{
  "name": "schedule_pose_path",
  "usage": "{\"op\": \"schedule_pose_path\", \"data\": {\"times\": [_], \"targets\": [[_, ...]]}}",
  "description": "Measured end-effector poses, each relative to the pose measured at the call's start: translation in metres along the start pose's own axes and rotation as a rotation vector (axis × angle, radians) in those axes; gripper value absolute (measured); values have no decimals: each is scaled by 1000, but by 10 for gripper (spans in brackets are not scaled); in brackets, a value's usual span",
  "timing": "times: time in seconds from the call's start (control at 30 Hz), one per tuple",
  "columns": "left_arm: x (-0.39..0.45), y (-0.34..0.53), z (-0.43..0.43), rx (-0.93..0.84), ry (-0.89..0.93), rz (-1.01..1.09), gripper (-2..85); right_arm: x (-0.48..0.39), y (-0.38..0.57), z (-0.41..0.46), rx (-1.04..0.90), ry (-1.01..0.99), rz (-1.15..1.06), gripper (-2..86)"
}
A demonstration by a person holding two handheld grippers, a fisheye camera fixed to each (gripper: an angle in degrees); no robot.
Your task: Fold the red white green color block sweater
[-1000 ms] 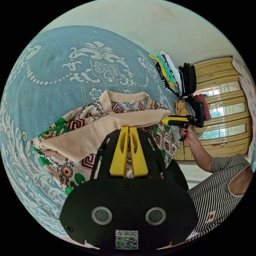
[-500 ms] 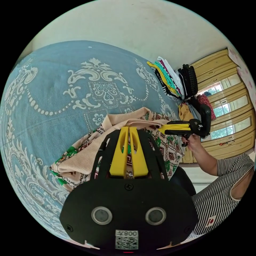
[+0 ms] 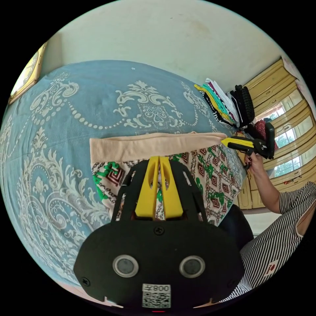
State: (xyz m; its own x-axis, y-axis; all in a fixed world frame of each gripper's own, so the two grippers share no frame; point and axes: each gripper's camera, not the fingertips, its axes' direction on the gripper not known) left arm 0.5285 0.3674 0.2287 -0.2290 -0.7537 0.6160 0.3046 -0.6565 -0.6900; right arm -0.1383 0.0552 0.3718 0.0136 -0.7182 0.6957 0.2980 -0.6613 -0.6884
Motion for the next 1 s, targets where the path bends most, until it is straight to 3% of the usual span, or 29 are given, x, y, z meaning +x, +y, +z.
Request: {"op": "schedule_pose_path", "data": {"times": [0.2,0.43,0.67,0.8,1.0], "targets": [[-24,23,-5,-29,29,-65,3,-1,15,1,-61,26,-40,-4],[-39,23,-7,-46,-39,-62,2,58,-9,8,-95,35,53,-4],[-40,50,-36,-6,-38,-34,3,89,-2,-33,5,-20,140,-2],[-55,65,-33,-69,-54,-68,2,86,3,-35,-7,-52,102,-2],[-64,98,-69,13,-20,-79,2,114,3,-66,39,-86,170,0]]}}
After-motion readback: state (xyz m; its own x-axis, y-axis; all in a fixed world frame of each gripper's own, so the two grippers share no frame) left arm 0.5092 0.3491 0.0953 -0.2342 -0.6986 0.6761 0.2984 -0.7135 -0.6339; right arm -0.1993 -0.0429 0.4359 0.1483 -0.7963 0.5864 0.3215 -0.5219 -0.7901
